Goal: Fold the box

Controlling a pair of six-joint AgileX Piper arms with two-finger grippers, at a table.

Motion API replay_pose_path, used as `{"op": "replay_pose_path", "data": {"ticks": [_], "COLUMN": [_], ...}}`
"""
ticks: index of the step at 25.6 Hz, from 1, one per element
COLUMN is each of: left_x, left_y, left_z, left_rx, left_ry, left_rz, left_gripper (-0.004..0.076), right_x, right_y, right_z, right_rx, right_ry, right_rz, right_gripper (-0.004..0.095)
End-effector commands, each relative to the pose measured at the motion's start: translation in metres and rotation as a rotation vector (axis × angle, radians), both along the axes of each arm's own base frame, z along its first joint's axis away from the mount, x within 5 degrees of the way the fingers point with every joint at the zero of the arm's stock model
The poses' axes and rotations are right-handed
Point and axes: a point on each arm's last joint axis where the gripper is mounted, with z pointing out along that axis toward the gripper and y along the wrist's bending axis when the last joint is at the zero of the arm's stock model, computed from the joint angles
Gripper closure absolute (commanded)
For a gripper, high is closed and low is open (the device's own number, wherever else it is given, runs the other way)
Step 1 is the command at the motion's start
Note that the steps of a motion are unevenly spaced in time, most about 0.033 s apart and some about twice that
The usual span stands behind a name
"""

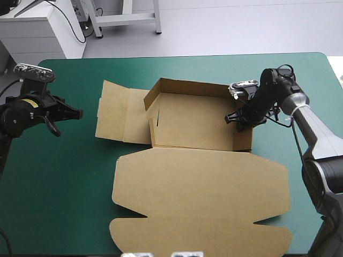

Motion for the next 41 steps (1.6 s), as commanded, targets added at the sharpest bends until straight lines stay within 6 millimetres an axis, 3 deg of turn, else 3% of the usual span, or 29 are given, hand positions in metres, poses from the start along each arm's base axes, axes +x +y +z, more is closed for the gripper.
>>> {"op": "replay_pose_path", "data": {"ticks": [1,9,11,15,19,23,27,32,36,41], "left_x": [-0.006,-0.006,-0.006,-0.006,-0.006,-0.006,-0.007,-0.007,-0.007,-0.007], "left_y": [0.000,0.000,0.000,0.000,0.000,-0.001,-0.001,-0.001,-0.001,-0.001], "left_z": [0.019,0.019,0.019,0.019,0.019,0.018,0.018,0.018,0.018,0.018], "left_rx": [-0.013,-0.013,-0.013,-0.013,-0.013,-0.015,-0.015,-0.015,-0.015,-0.015], "left_ry": [-0.108,-0.102,-0.102,-0.102,-0.102,-0.096,-0.092,-0.090,-0.090,-0.090], "left_rz": [0.002,0.001,0.001,0.001,0.001,0.000,0.000,0.000,0.000,0.000], "left_gripper": [0.0717,0.0717,0.0717,0.0717,0.0717,0.0717,0.0717,0.0717,0.0717,0.0717], "right_x": [-0.006,-0.004,-0.004,0.002,0.014,0.028,0.028,0.014,0.012,0.007], "right_y": [-0.001,-0.001,-0.001,-0.002,-0.003,-0.002,0.001,-0.006,-0.006,-0.001], "right_z": [0.029,0.030,0.030,0.032,0.031,0.032,0.065,0.092,0.094,0.067], "right_rx": [0.029,0.030,0.028,0.018,-0.006,0.003,0.051,-0.015,-0.004,0.048], "right_ry": [-0.094,-0.116,-0.120,-0.196,-0.291,-0.297,-0.365,-0.286,-0.282,-0.171], "right_rz": [0.007,0.010,0.015,0.015,0.006,-0.027,-0.034,-0.048,-0.080,-0.085], "right_gripper": [0.0922,0.0890,0.0794,0.0512,0.0354,0.0346,0.0346,0.0346,0.0346,0.0349]}}
